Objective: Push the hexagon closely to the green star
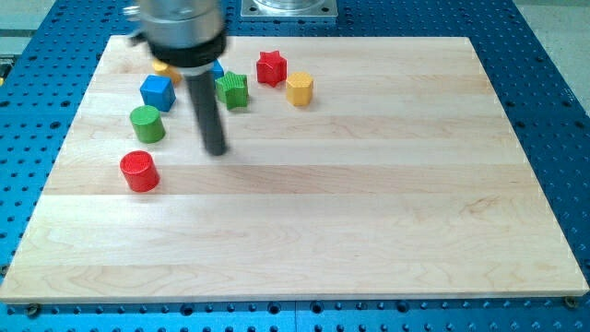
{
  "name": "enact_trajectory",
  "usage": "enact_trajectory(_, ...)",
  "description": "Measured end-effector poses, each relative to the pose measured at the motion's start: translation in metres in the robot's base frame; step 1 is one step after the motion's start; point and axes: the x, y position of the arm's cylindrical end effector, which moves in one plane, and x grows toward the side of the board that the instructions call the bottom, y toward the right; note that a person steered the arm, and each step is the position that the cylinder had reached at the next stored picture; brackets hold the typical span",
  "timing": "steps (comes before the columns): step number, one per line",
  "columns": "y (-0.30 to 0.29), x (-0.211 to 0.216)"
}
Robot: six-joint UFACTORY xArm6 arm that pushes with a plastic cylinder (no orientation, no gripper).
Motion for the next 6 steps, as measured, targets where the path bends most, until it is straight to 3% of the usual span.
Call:
enact_trajectory(1,0.081,-0.027)
enact_trajectory(2,0.12,-0.064)
enact_trajectory(4,0.122,-0.094)
enact_trajectory(6,0.088,-0.092)
